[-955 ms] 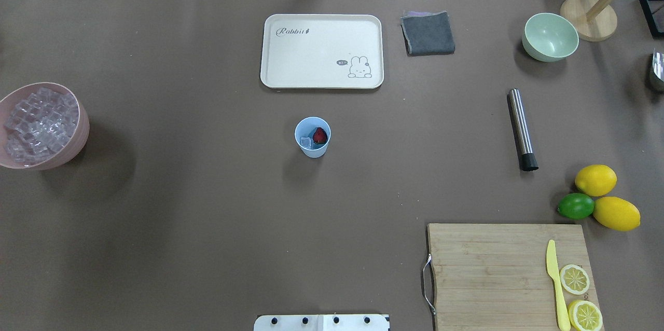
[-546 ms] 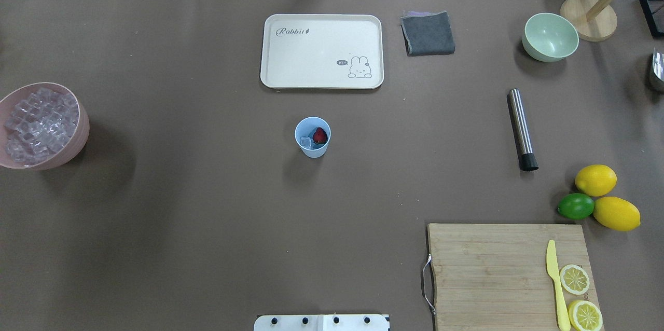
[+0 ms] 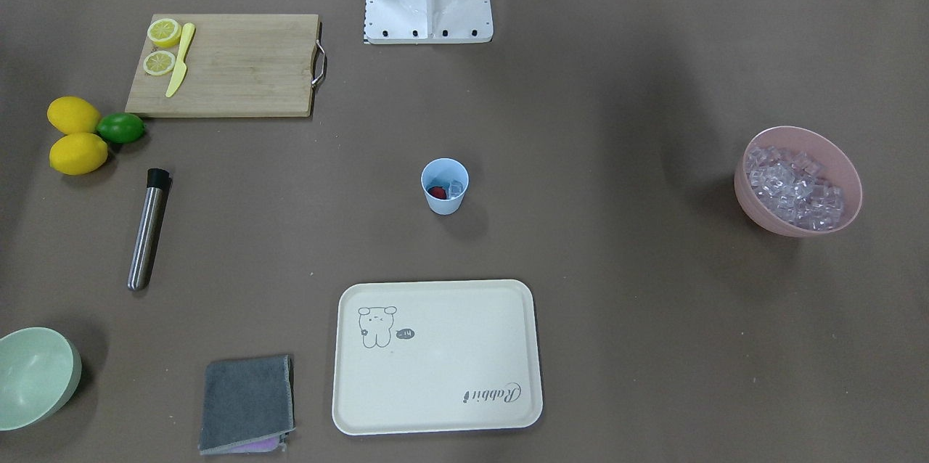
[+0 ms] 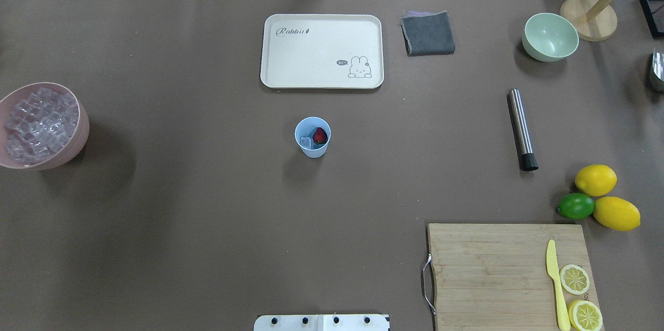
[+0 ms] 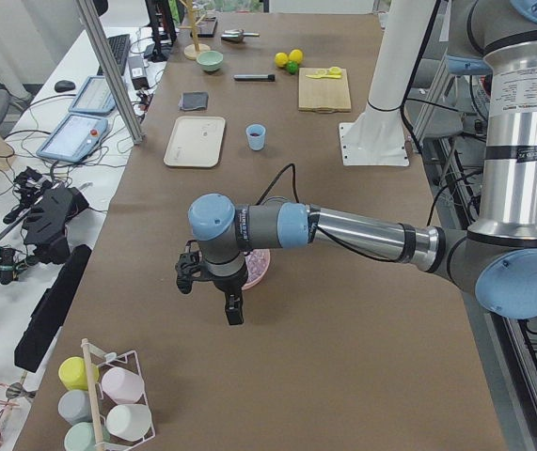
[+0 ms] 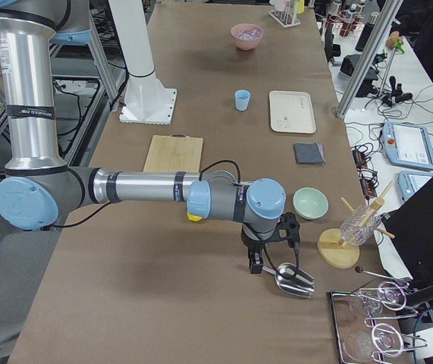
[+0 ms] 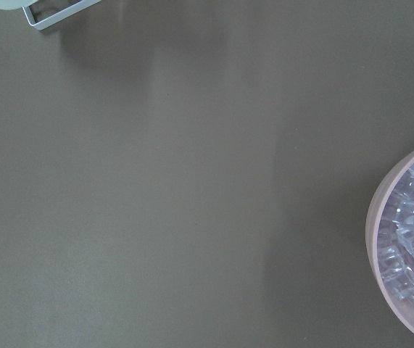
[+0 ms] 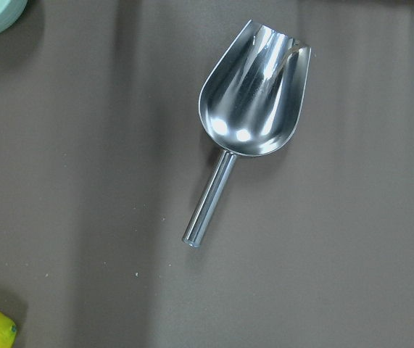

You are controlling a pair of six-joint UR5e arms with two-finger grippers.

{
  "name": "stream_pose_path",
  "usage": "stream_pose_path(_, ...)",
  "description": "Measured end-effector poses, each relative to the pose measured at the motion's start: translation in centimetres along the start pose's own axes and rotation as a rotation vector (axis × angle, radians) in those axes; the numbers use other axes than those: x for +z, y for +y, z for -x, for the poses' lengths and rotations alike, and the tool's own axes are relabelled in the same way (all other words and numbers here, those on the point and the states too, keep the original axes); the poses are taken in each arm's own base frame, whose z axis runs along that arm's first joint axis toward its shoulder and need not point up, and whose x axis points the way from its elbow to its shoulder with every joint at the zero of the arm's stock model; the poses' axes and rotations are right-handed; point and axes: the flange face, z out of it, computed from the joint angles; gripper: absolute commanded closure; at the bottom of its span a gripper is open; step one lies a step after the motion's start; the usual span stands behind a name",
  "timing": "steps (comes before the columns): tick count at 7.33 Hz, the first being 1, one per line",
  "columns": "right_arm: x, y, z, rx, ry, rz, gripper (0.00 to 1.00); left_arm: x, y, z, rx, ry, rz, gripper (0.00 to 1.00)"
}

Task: Mash ice and strawberries in cup

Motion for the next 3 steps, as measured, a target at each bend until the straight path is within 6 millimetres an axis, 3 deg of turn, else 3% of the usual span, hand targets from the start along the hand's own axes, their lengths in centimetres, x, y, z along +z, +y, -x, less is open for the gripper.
stream_pose_path(3,-0.1,-0.4,0.5,-0.011,0.002,-0.001,0.00,1.9,-0.5,1.7,-0.007,0.001,0.005,0.02)
